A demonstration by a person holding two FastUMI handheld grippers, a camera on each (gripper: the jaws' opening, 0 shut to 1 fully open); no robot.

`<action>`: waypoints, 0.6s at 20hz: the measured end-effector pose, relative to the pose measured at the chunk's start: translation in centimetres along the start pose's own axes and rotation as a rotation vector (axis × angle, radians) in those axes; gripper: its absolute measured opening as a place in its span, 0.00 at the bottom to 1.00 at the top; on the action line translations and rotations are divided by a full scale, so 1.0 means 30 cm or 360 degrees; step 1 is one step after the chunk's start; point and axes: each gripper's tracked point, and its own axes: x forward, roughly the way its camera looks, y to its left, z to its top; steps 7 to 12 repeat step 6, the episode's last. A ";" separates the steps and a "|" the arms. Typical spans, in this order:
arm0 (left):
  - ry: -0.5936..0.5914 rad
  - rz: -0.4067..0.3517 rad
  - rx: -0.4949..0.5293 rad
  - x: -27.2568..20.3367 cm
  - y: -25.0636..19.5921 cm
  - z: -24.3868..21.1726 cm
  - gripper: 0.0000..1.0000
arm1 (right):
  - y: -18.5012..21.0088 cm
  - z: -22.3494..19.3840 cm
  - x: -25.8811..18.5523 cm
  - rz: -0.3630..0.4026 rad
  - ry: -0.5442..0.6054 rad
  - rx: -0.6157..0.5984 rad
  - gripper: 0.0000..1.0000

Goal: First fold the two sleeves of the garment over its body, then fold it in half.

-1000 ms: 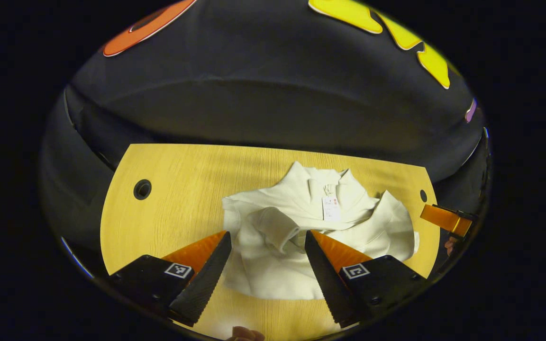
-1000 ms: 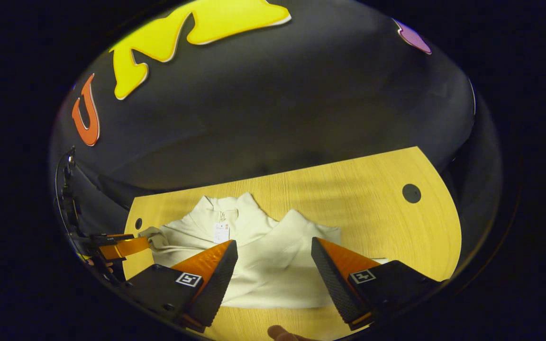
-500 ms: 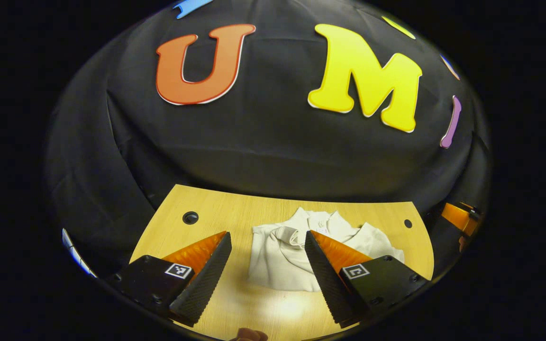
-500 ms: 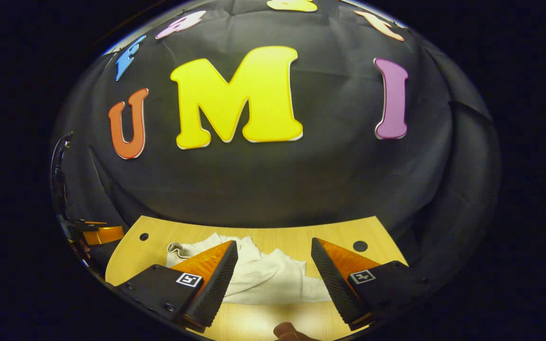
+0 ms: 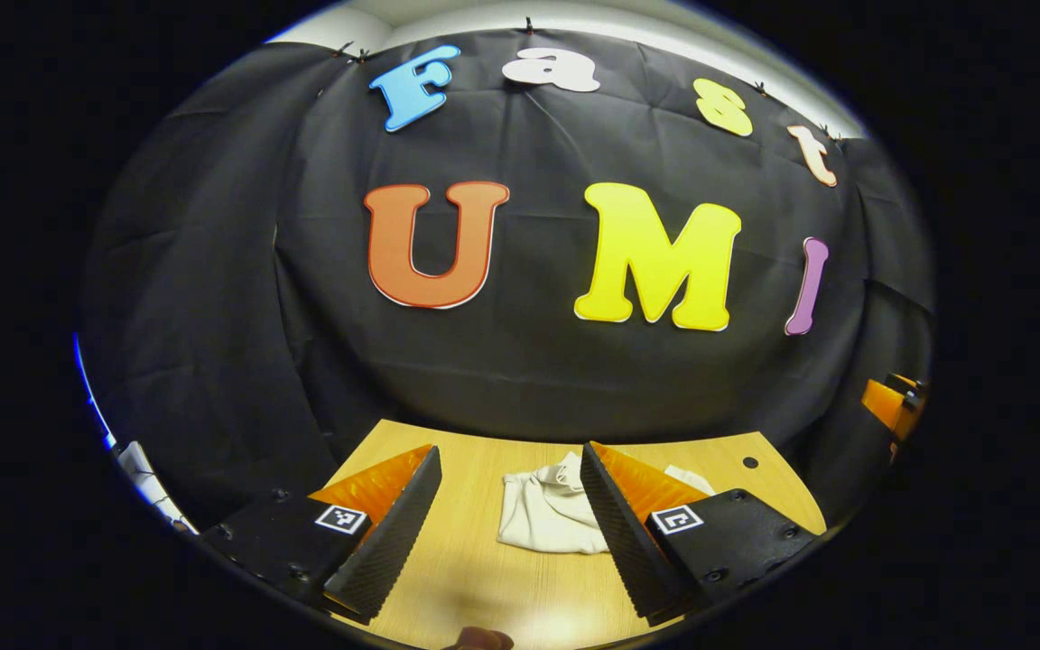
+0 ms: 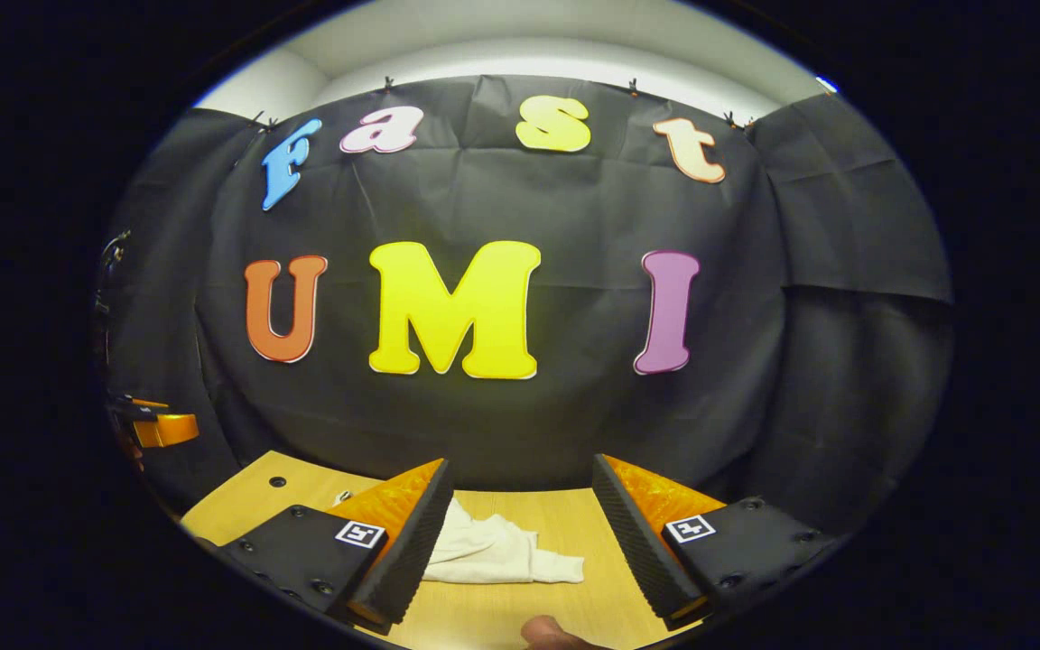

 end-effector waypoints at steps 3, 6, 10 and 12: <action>-0.0080 -0.0004 -0.0049 -0.138 0.010 0.020 0.98 | 0.002 0.002 -0.120 -0.0011 -0.0021 0.0007 0.96; -0.0131 -0.0013 -0.0051 -0.223 -0.001 0.027 0.98 | 0.016 -0.011 -0.208 -0.0014 -0.0043 -0.0006 0.96; -0.0131 -0.0013 -0.0051 -0.223 -0.001 0.027 0.98 | 0.016 -0.011 -0.208 -0.0014 -0.0043 -0.0006 0.96; -0.0131 -0.0013 -0.0051 -0.223 -0.001 0.027 0.98 | 0.016 -0.011 -0.208 -0.0014 -0.0043 -0.0006 0.96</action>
